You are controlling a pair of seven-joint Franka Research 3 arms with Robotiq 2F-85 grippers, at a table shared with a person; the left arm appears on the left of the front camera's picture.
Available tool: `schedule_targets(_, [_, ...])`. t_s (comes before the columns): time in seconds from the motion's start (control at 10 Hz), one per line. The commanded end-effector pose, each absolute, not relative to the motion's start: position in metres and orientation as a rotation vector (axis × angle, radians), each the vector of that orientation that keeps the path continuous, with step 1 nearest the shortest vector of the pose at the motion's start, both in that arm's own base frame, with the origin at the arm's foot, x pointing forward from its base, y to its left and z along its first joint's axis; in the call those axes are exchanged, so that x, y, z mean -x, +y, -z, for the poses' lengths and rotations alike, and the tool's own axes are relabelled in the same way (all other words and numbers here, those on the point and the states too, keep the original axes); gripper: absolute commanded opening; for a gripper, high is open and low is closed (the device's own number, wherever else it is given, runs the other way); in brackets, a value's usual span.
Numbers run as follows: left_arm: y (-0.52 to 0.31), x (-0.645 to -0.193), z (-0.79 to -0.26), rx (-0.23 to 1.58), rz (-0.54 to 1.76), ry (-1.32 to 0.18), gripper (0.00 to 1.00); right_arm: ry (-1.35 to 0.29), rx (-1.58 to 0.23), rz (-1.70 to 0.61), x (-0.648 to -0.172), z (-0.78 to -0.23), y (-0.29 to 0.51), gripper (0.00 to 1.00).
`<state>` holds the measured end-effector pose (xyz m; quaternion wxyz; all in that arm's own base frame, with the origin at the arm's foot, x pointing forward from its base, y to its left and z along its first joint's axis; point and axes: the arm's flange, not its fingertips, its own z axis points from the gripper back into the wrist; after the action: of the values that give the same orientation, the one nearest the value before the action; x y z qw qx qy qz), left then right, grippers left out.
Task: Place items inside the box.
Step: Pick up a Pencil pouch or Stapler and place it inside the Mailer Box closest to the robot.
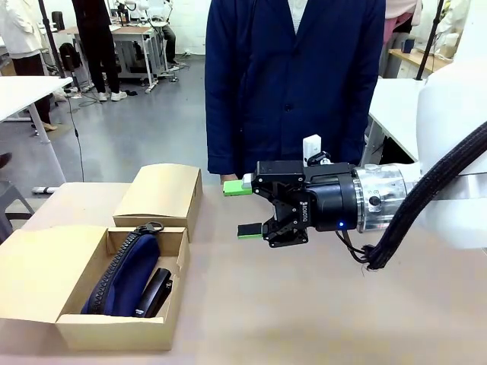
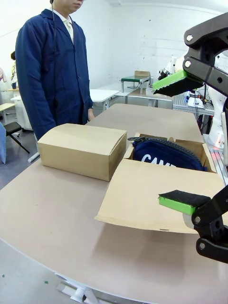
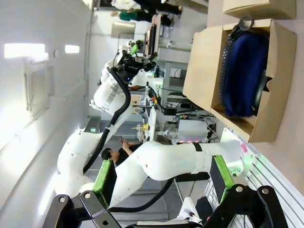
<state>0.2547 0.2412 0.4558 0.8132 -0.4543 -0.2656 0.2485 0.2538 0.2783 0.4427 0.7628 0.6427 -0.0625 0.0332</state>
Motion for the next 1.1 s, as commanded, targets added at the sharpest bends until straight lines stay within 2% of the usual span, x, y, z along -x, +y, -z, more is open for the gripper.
schedule_targets(0.0, [0.239,-0.254,-0.454,0.986,-0.514,-0.592,1.00,-0.136,-1.398,-0.072,-0.254,-0.443,0.278,1.00])
schedule_targets(0.2, [0.239,-0.254,-0.454,0.986,-0.514,-0.592,1.00,-0.051,-1.386,-0.015,-0.285,-0.433,0.255,1.00])
schedule_targets(0.5, [0.239,-0.254,-0.454,0.986,-0.514,-0.592,1.00,0.159,-1.536,-0.097,-0.344,-0.415,0.165,1.00])
schedule_targets(0.6, [0.239,-0.254,-0.454,0.986,-0.514,-0.592,1.00,0.303,-1.650,-0.209,-0.349,-0.411,0.117,1.00])
schedule_targets(0.7, [0.239,-0.254,-0.454,0.986,-0.514,-0.592,1.00,0.309,-1.696,-0.248,-0.341,-0.404,0.068,1.00])
schedule_targets(0.9, [0.239,-0.254,-0.454,0.986,-0.514,-0.592,1.00,-0.009,-1.665,-0.009,-0.290,-0.390,-0.032,1.00])
schedule_targets(1.0, [0.239,-0.254,-0.454,0.986,-0.514,-0.592,1.00,-0.133,-1.687,0.003,-0.255,-0.389,-0.061,1.00])
